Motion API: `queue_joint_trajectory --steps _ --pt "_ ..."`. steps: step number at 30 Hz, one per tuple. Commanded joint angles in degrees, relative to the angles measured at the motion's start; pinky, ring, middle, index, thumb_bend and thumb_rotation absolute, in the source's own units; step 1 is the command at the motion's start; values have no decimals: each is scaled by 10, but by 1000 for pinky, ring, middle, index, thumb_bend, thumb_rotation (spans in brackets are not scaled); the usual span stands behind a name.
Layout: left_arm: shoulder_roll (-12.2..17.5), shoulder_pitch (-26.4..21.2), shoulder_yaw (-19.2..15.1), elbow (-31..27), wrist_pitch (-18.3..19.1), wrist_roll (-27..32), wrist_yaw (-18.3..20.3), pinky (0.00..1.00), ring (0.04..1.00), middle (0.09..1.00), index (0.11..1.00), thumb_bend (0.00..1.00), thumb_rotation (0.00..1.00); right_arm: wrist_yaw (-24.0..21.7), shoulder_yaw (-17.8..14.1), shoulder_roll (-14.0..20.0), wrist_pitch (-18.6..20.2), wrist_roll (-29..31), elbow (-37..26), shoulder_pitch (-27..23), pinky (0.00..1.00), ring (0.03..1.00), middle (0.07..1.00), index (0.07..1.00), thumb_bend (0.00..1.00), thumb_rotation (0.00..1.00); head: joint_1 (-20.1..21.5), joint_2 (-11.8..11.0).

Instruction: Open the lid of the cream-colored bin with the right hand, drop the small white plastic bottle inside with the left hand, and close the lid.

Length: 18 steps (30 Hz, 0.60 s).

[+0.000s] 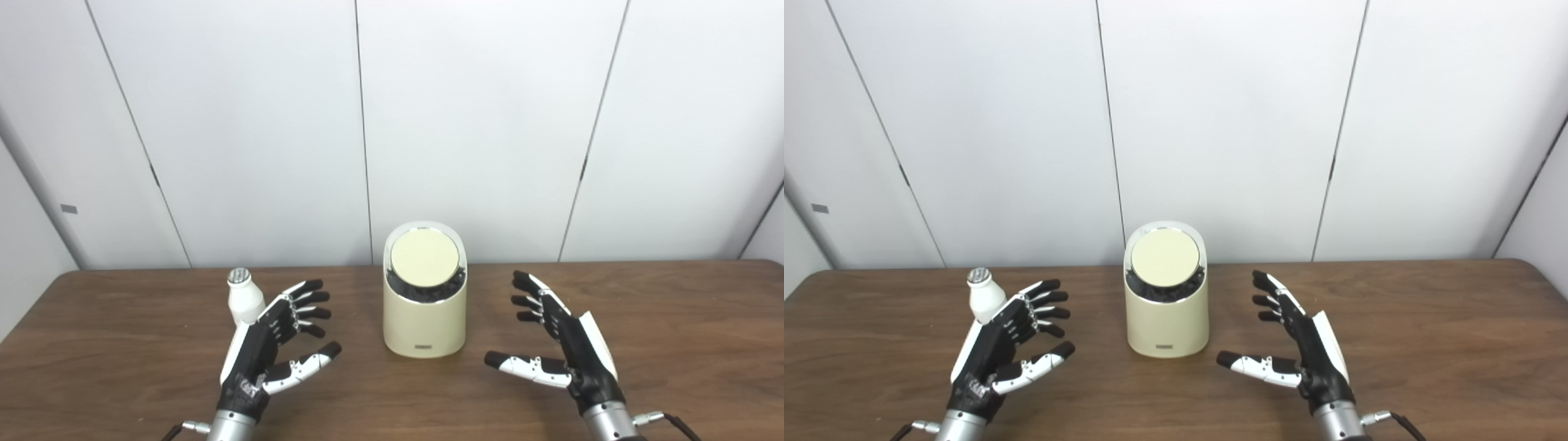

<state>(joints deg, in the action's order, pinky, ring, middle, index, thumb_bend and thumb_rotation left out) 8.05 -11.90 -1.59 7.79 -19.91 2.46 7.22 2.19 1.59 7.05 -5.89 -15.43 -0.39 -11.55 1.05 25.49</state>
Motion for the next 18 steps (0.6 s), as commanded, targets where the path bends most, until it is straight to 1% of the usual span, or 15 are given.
queue_joint_trajectory --steps 1,8,12,15,18 --pt "4 -14 -2 -17 -14 4 0 564 686 769 821 643 42 3 0 2 -11 0 -21 -13 737 814 881 883 901 371 1 2" --pt "4 -14 -1 -17 -15 0 -2 559 687 770 819 641 42 4 -1 2 -12 2 -18 -13 744 815 875 879 899 360 2 2" --pt "2 -17 -1 -12 -16 -3 -3 560 687 767 819 648 59 4 -2 3 -15 3 -14 -15 745 819 878 880 900 373 -1 0" --pt "1 -21 -1 -8 -15 -2 -4 566 690 769 816 649 51 7 1 1 -15 -4 -12 -20 734 819 879 881 892 410 -2 0" --pt "0 -24 0 -2 -17 -4 -5 564 689 769 816 648 44 16 3 -5 -14 -16 -18 -28 697 792 865 876 885 447 3 -3"
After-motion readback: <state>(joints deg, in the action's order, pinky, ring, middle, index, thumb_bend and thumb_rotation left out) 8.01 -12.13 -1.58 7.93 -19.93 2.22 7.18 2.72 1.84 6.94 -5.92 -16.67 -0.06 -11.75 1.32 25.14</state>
